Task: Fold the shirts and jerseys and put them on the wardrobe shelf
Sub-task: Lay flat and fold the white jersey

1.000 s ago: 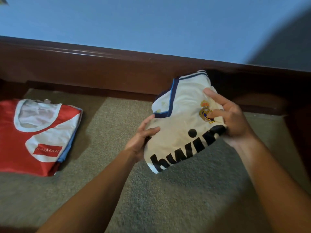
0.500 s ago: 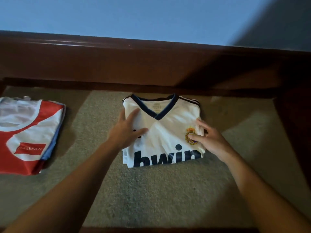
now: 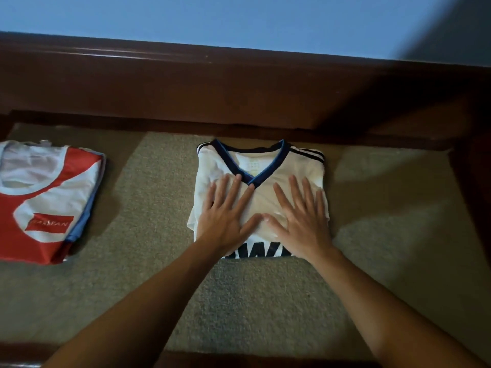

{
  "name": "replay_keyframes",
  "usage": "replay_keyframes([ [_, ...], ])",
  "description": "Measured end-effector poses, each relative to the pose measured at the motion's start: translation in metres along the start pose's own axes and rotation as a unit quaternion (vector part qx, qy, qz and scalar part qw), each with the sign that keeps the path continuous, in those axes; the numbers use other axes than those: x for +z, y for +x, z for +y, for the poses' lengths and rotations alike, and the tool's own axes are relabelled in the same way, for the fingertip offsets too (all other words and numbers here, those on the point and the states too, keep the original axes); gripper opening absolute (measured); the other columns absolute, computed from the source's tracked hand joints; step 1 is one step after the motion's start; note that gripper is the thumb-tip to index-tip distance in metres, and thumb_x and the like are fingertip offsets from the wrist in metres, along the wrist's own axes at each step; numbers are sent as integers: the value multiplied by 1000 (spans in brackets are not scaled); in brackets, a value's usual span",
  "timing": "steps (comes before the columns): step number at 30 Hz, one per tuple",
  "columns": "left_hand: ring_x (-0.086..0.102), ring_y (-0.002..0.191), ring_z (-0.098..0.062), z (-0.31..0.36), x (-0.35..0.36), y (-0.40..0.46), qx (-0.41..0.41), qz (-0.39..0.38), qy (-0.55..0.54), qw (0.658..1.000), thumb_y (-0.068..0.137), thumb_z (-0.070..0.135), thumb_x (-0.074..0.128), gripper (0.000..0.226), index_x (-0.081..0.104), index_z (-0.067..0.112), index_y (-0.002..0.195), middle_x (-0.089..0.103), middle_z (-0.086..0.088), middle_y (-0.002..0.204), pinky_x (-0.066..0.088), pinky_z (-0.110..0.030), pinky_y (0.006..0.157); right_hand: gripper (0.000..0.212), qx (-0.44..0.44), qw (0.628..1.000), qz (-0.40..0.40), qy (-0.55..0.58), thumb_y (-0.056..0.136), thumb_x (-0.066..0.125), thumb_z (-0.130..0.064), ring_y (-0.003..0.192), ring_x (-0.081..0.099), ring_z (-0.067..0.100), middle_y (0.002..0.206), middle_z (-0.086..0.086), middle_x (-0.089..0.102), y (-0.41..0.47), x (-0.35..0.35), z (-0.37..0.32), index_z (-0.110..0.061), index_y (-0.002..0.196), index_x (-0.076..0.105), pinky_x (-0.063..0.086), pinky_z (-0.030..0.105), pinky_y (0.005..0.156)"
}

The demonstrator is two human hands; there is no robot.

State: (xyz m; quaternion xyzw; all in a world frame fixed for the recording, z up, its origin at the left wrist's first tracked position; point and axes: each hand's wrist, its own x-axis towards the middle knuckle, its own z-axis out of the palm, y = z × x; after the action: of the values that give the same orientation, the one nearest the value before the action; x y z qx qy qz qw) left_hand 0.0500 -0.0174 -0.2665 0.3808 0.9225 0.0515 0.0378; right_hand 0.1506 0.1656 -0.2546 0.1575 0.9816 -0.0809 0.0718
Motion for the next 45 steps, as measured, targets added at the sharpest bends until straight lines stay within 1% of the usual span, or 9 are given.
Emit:
replay_keyframes([
  [8, -12, 155, -25, -9, 1, -1, 37, 15, -77, 996, 101, 65, 20, 66, 18, 34, 159, -1, -4, 169, 6, -56, 123, 88, 56, 997, -27, 52, 85, 20, -91, 147, -38, 24, 161, -5, -39, -7, -3, 4, -50, 156, -11, -13, 58, 122],
  [14, 25, 140, -34, -22, -27, -5, -317, 71, -209, 923, 93, 50, 56, 50, 43, 43, 141, 27, -11, 154, 24, -53, 114, 77, 190, 969, -24, 153, 85, 30, -89, 153, -14, 33, 168, 1, -17, -8, -15, 14, -60, 153, 8, 0, 64, 119],
  [19, 53, 114, -28, -18, -40, 0, -281, -32, -321, 904, 84, 44, 73, 50, 51, 46, 128, 35, -3, 126, 52, -41, 95, 73, 195, 972, 4, 128, 86, 54, -74, 139, 24, 33, 150, 9, 31, -1, -20, 0, -55, 151, 29, 26, 56, 112],
  [23, 69, 80, -16, -24, -47, 12, -255, -78, -414, 870, 79, 31, 78, 49, 60, 41, 124, 62, -3, 114, 56, -27, 67, 67, 171, 939, 34, 297, 83, 77, -44, 118, 49, 27, 122, 2, 41, 6, -34, -3, -42, 144, 50, 42, 33, 97],
  [29, 63, 91, -18, -29, -42, 5, -206, -52, -362, 908, 78, 35, 80, 60, 54, 46, 131, 57, 0, 117, 58, -36, 77, 83, 166, 925, -15, 342, 77, 84, -35, 125, 49, 23, 122, 1, 45, 10, -38, 5, -48, 148, 43, 45, 36, 105],
  [33, 55, 113, -17, -30, -49, -5, -237, 2, -454, 859, 79, 24, 81, 78, 44, 45, 144, 46, 4, 133, 54, -33, 91, 85, 146, 908, -6, 393, 76, 84, -21, 100, 50, 9, 130, 1, 52, 10, -39, -5, -42, 149, 44, 46, 23, 85],
  [38, 55, 120, -14, -58, -85, -32, -242, 32, -497, 833, 74, 16, 83, 84, 46, 47, 143, 48, 5, 141, 51, -31, 97, 97, 100, 898, -9, 428, 63, 84, -30, 97, 62, 17, 120, -1, 59, 5, -59, -44, -43, 149, 41, 57, 43, 89],
  [41, 61, 116, -13, -92, -119, -53, -245, 50, -512, 822, 69, 21, 82, 84, 48, 51, 139, 55, 2, 137, 54, -39, 100, 100, 59, 900, 6, 432, 65, 88, -26, 105, 61, 16, 125, -1, 56, 8, -81, -81, -35, 153, 40, 56, 39, 94],
  [45, 64, 109, -9, -145, -162, -87, -252, 84, -521, 811, 78, 11, 80, 78, 50, 48, 139, 57, 3, 133, 58, -23, 86, 105, 20, 903, 16, 430, 62, 87, -37, 109, 61, 16, 128, -1, 57, 16, -105, -148, -39, 153, 36, 54, 39, 97],
])
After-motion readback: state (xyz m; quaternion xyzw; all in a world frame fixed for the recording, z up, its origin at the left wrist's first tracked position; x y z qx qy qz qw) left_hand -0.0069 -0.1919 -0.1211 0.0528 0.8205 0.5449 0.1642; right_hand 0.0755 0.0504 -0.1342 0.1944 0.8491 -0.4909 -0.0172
